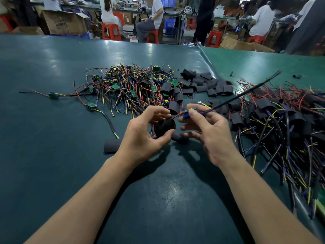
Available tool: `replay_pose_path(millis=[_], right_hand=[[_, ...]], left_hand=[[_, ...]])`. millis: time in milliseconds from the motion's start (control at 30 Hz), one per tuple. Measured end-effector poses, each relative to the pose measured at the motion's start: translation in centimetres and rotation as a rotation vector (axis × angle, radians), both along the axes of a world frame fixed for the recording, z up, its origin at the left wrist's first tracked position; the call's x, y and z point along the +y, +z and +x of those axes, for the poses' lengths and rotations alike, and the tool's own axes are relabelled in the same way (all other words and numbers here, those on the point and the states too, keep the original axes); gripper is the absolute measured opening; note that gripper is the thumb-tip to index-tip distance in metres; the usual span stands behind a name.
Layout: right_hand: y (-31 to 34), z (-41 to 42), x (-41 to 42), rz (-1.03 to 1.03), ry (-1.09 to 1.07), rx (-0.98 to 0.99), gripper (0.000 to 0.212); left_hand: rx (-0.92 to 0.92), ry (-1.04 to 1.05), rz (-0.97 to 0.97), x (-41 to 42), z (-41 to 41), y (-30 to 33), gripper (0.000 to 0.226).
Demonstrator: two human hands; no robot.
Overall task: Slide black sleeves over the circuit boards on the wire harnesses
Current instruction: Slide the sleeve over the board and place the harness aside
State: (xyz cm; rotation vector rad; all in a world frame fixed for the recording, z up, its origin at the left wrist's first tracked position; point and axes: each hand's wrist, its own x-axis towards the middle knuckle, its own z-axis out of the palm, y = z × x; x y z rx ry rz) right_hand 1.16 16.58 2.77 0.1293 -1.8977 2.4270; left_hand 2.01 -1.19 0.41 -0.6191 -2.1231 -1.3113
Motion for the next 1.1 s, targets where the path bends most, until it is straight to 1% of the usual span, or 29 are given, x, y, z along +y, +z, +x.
replay_pose_path(millis=[100,233,333,400,433,567,767,867,1000,1100], right_hand=[[0.2,0.2,-0.1,-0.023,0.078,-0.020,0.018],[0.4,0.3,0.2,0.010,0.011,0.011,0.018],[0.8,0.1,0.6,-0.072,-0.009,-0.016,0.015],[1.0,0.1,0.8,-0.119,0.010,-0.022,0.018],[1.0,0.1,0.9,-0.111,0.012,-0.017,0.020],[0.4,0.4,0.0,0.016,0.038,0.011,0.017],[0.1,0.6,-0.1,0.239,0.058,0.101,0.021],[-0.1,0.6,0.0,0.316,0.079,0.132,0.021],[-0.3,0.5,0.1,0.383,0.094,0.126,0.021],[-0.4,0.3,0.0,0.376,0.083,0.090,0.026]], left_hand=[[0.000,0.008,-0.017,0.2,0.2,0.1,0.043],[0.016,0.024,-0.039,0.2,0.2,0.2,0.042],[0.068,0.073,-0.053,0.0,0.1,0.2,0.039],[0.117,0.106,-0.040,-0.1,0.0,0.2,0.039],[0.141,0.108,-0.031,-0.1,0.0,0.2,0.039],[0.197,0.088,-0.058,0.2,0.2,0.0,0.040],[0.187,0.056,-0.081,0.1,0.1,0.1,0.037],[0.157,0.021,-0.051,0.1,0.1,0.1,0.037],[0.109,-0.047,0.042,0.2,0.1,0.0,0.042],[0.072,-0.077,0.094,0.4,0.0,-0.1,0.044]])
